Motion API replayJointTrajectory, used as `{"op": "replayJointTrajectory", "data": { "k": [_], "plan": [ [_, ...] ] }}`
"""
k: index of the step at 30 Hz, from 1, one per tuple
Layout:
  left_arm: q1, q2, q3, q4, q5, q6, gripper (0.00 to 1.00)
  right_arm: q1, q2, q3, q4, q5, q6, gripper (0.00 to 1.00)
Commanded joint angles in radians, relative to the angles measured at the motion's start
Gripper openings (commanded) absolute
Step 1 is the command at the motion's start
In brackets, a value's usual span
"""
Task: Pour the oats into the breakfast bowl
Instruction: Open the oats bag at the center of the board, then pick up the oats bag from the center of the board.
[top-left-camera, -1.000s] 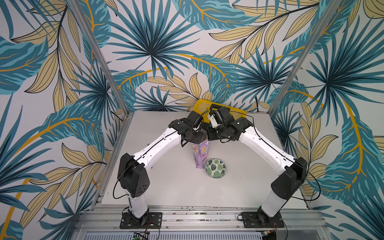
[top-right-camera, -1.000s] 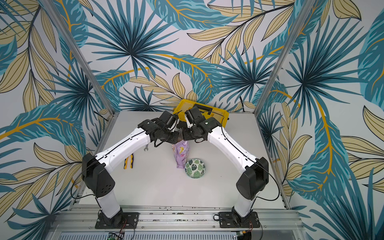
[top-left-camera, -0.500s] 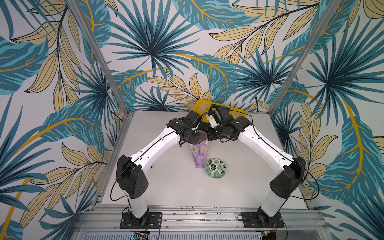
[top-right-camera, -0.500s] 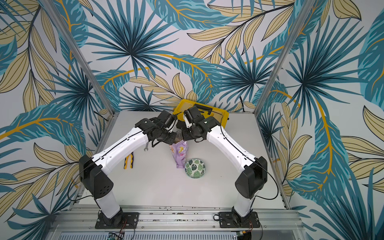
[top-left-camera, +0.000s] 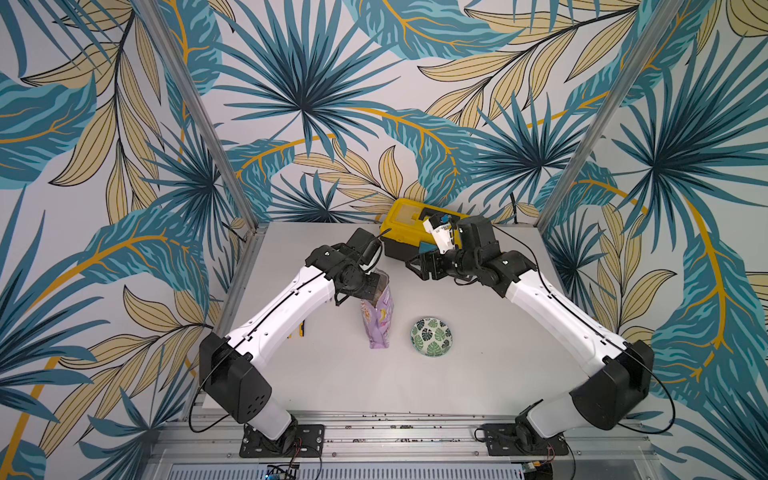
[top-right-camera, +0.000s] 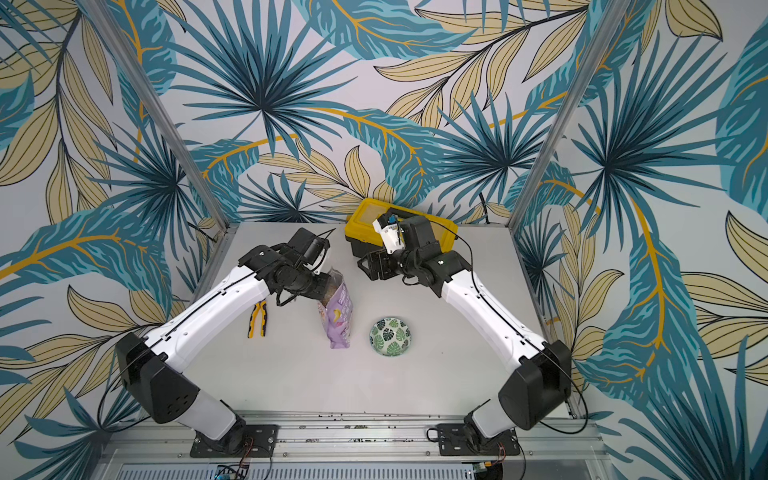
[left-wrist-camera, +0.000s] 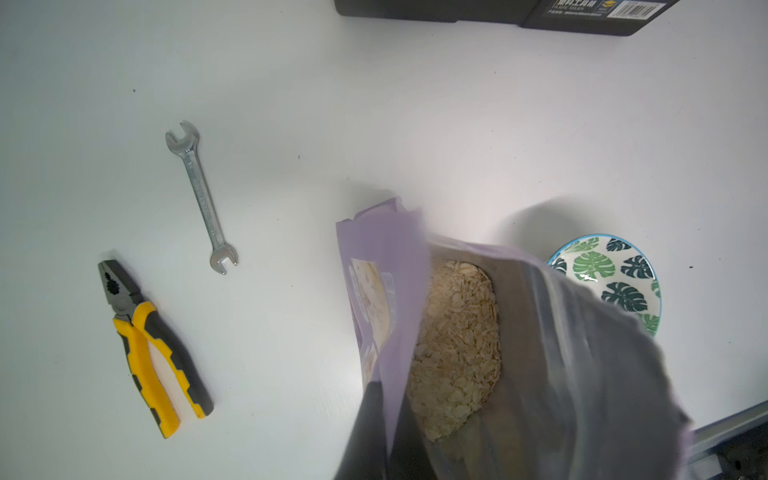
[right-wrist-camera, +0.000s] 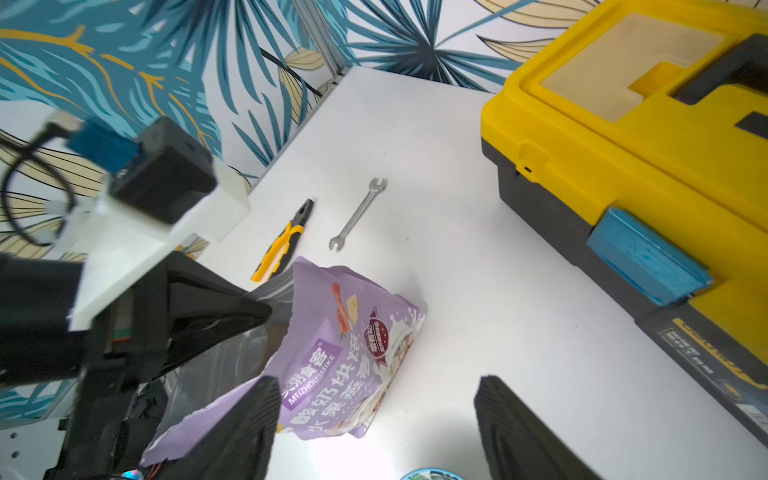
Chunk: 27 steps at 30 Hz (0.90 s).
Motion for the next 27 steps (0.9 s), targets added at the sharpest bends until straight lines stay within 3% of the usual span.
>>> {"op": "replayJointTrajectory", "data": {
  "k": [1, 3, 6, 11, 14, 17, 21, 27],
  "plan": [
    [-0.002, -0.053, -0.001, 0.02, -0.009, -0.033, 0.0, 0.024, -0.083, -0.195, 0.269, -0.083, -0.054, 0.92],
    [-0.002, -0.062, -0.006, 0.014, -0.021, -0.036, 0.01, 0.064, -0.142, -0.345, 0.441, -0.103, -0.08, 0.99],
    [-0.002, -0.067, -0.013, 0.008, -0.035, -0.043, 0.01, 0.133, -0.192, -0.543, 0.726, -0.056, -0.086, 0.99],
    [-0.002, -0.077, -0.038, 0.027, -0.063, -0.074, 0.03, 0.306, -0.156, -0.734, 1.081, 0.228, -0.1, 0.99],
    [-0.001, -0.08, -0.053, 0.055, -0.069, -0.106, 0.03, 0.398, -0.088, -0.789, 1.242, 0.432, -0.164, 0.99],
    [-0.001, -0.081, -0.066, 0.084, -0.06, -0.13, 0.03, 0.457, 0.007, -0.817, 1.378, 0.537, -0.184, 0.99],
    [-0.001, -0.078, -0.069, 0.09, -0.055, -0.139, 0.03, 0.497, 0.114, -0.796, 1.46, 0.634, -0.169, 0.99],
    [-0.002, -0.082, -0.076, 0.086, -0.065, -0.141, 0.03, 0.505, 0.216, -0.802, 1.561, 0.65, -0.101, 0.99]
  ]
}}
